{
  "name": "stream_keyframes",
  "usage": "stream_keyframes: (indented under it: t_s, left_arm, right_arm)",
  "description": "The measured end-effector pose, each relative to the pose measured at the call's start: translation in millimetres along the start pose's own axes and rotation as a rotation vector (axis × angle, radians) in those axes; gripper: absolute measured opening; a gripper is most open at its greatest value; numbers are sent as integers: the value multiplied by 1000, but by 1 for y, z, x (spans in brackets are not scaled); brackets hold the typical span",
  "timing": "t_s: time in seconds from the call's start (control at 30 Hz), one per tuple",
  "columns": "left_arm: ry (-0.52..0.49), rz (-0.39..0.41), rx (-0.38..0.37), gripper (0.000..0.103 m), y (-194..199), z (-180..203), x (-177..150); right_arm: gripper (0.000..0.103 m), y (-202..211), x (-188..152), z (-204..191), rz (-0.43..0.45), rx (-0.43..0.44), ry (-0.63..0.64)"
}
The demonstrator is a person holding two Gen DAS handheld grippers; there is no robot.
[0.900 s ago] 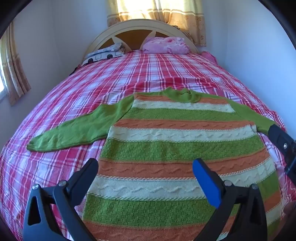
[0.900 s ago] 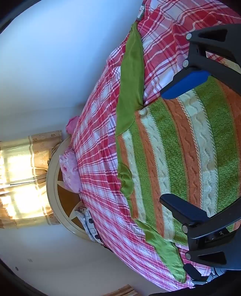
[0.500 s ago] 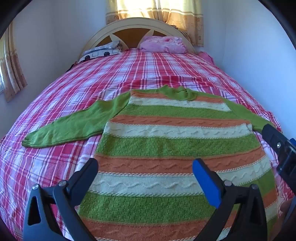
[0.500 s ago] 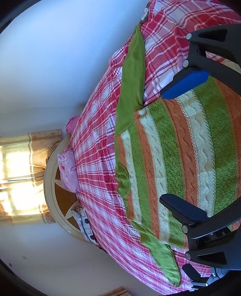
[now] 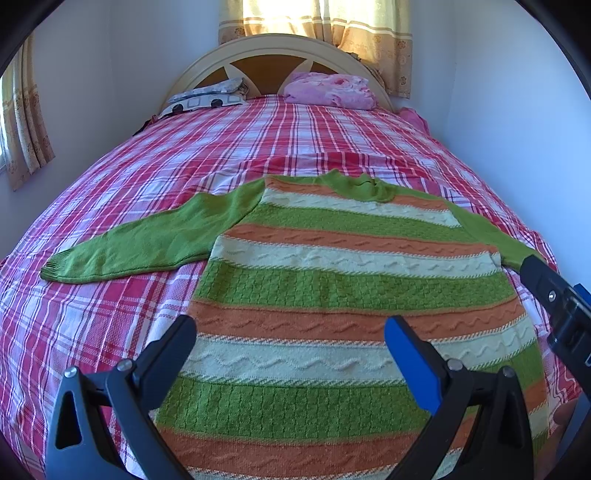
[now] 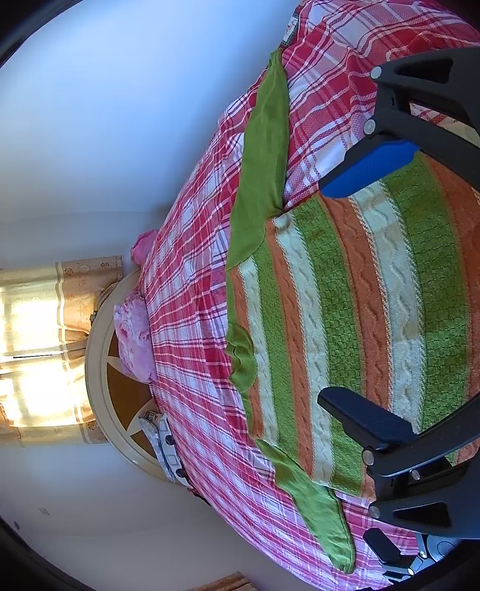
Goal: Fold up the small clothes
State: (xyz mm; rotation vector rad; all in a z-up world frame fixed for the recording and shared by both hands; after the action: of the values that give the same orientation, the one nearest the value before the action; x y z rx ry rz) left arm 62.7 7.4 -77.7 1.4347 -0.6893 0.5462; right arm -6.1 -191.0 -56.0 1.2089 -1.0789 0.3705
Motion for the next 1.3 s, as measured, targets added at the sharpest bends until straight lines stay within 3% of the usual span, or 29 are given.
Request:
stream_keyframes:
  t_s: [1.3]
  left_arm:
    - [5, -19, -6, 103, -3, 1, -6]
  right_arm:
    - [102, -5, -7, 2, -21, -16, 8]
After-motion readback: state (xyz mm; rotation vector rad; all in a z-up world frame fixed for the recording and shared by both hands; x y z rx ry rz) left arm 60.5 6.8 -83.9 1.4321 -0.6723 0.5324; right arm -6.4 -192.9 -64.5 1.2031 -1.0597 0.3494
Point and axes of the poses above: each gripper's, at about its wrist camera, not at the fingertips, and y roughly against the way its jaws point, z to its right, x to its top, the point moved 10 cm from there along -y, roughly the way its jaws point, and after that the axes turned 1 degree about z, right-handed, at the moved point
